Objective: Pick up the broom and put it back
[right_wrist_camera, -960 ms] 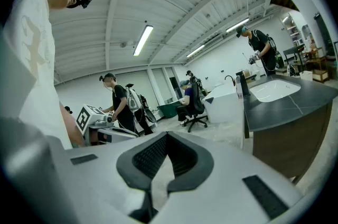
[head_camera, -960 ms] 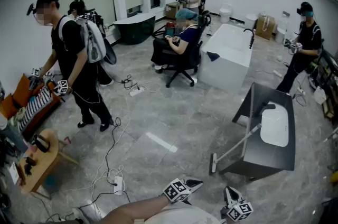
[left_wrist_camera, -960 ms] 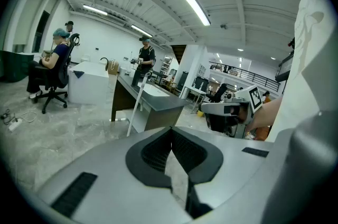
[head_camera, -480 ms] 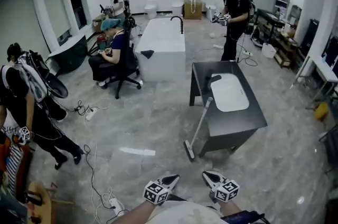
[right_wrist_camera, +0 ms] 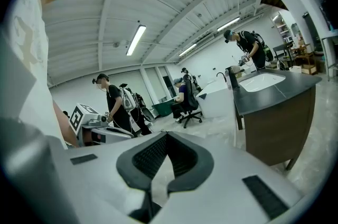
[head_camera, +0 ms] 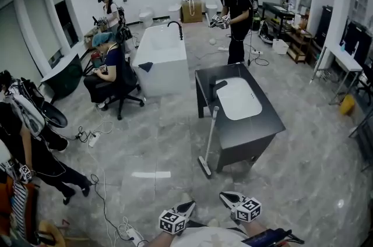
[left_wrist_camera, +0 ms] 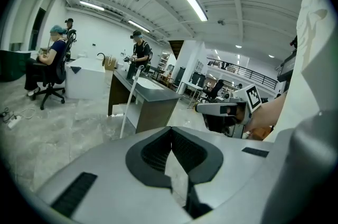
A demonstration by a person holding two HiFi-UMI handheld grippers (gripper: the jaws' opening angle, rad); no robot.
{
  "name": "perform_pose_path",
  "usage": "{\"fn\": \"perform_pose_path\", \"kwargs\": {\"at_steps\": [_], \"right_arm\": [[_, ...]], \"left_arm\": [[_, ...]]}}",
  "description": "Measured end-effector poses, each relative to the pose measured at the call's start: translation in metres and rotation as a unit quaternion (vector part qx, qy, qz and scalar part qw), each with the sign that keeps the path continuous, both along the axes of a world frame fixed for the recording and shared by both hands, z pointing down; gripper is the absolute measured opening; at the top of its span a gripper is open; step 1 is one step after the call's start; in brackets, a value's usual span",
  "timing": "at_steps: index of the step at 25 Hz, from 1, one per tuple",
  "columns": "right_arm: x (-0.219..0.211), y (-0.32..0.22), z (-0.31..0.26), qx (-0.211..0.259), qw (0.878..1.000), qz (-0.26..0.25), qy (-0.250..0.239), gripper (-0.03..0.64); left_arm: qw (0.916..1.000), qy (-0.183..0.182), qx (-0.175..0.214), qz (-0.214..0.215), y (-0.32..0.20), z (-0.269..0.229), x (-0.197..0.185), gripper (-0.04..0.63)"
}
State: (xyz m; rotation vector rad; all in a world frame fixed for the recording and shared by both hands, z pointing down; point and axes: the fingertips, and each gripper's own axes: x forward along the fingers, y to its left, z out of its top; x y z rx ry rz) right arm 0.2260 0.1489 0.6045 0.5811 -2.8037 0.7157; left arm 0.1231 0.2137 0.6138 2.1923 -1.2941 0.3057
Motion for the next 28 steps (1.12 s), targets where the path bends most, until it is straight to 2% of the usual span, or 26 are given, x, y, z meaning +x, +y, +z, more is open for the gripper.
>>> {"fn": "perform_pose_path", "kwargs": {"at_steps": [6, 12, 21, 28], "right_arm": [[-0.002, -0.003, -0.009, 0.001, 1.0, 0.008, -0.011, 0.017], [0.016, -0.011, -0.002, -0.016, 0.999, 0.042, -0.009, 0.017], [0.04, -0.039, 0.002, -0.024, 0.996, 0.087, 0.019, 0.017], [0.05, -0.09, -0.008, 0.006, 0.99, 0.132, 0.043, 0.017]], "left_arm": [[0.9998, -0.018, -0.011, 0.007, 0.004, -0.006, -0.006, 0.012], [0.9978, -0.026, -0.019, 0.057, -0.012, -0.007, 0.013, 0.012], [0.9938, -0.013, -0.008, 0.11, -0.07, -0.009, 0.031, 0.012], [0.9921, -0.007, -0.001, 0.125, -0.121, -0.006, 0.023, 0.012]]}}
